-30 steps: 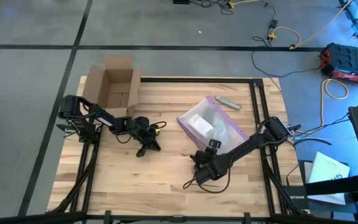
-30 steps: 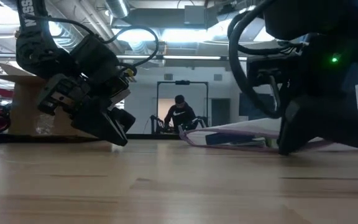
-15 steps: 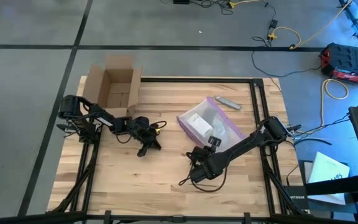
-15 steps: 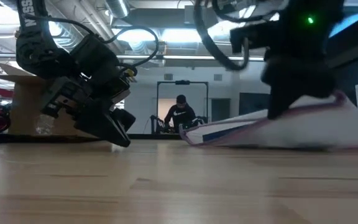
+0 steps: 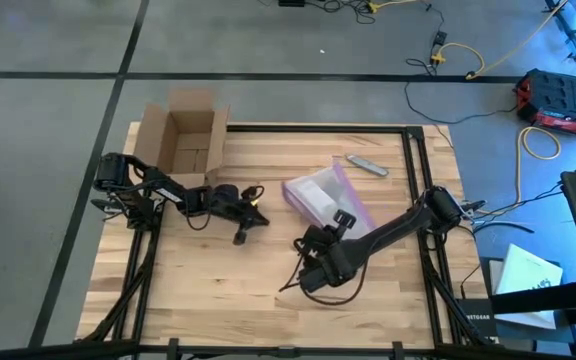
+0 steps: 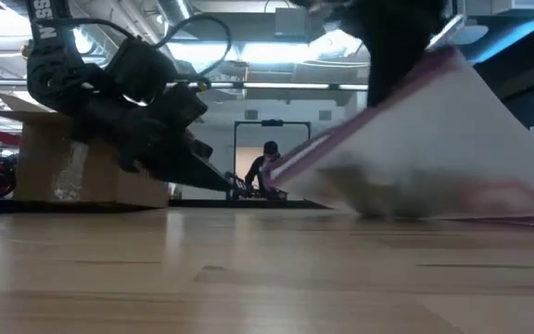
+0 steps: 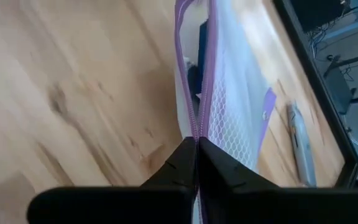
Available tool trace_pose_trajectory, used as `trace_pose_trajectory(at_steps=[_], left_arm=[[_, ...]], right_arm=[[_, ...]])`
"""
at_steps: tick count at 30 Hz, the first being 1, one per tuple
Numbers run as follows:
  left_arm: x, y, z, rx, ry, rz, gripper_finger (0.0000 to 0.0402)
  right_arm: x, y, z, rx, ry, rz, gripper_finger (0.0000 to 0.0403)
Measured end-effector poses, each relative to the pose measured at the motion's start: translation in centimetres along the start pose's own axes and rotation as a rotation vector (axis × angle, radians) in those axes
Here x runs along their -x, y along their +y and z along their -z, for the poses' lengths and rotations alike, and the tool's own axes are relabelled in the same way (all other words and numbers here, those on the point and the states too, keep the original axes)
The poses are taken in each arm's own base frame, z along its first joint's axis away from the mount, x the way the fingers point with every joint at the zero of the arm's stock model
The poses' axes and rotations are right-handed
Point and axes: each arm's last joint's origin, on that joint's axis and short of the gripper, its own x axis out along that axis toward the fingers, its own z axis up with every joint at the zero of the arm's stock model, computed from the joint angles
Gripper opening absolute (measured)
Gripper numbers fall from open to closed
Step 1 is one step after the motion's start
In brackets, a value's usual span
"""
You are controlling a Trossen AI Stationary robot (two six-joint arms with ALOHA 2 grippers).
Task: Unpack boxes
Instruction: Close the zip bag
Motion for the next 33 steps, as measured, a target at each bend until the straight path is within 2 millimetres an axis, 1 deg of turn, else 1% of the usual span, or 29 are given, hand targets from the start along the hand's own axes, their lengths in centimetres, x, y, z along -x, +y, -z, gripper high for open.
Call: trace_pose_trajectory(at_steps=[3, 5, 11, 13, 14, 16, 17, 19, 21, 24, 26, 33], left_arm=[[0.0, 0.4, -0.3, -0.078, -0.008, -0.127, 0.0021], [-0.1, 0.7, -0.5, -0.111, -0.013, -0.146, 0.0021], [-0.3, 1.3, -1.2, -0.107, -0.035, -0.169, 0.0021], [-0.1, 1.3, -2.2, -0.087, -0.067, -0.169, 0.0021], [0.3, 1.0, -3.1, -0.074, -0.106, -0.164, 0.0021], [1.4, 0.4, -5.4, -0.123, -0.205, -0.156, 0.0021], [1.9, 0.1, -5.9, -0.168, -0.217, -0.153, 0.0021], [2.5, -0.2, -5.9, -0.226, -0.17, -0.142, 0.0021], [2.9, -0.1, -5.7, -0.239, -0.125, -0.147, 0.0021], [3.4, -0.1, -6.5, -0.244, -0.169, -0.159, 0.0021], [3.5, -0.1, -6.5, -0.251, -0.162, -0.154, 0.0021], [3.9, 1.6, -6.9, -0.246, -0.198, -0.301, 0.0021]], right_arm=[[0.8, -0.3, -0.8, -0.052, -0.036, -0.005, 0.0], [1.3, -0.5, -1.2, -0.074, -0.056, -0.008, 0.0], [2.7, -1.0, -2.3, -0.102, -0.091, -0.023, 0.0], [3.0, -1.2, -2.5, -0.108, -0.099, -0.026, 0.0], [3.0, -1.2, -2.5, -0.108, -0.101, -0.026, 0.0], [3.1, -1.3, -2.5, -0.104, -0.101, -0.02, 0.0], [3.2, -1.4, -2.5, -0.101, -0.1, -0.016, 0.0], [3.2, -1.5, -2.6, -0.099, -0.114, -0.004, 0.0], [3.4, -1.7, -2.6, -0.104, -0.131, 0.001, 0.0], [3.9, -2.4, -2.9, -0.125, -0.174, 0.009, 0.0], [4.2, -3.0, -3.2, -0.145, -0.192, 0.011, 0.0], [5.1, -4.5, -3.6, -0.244, -0.27, 0.009, 0.0]])
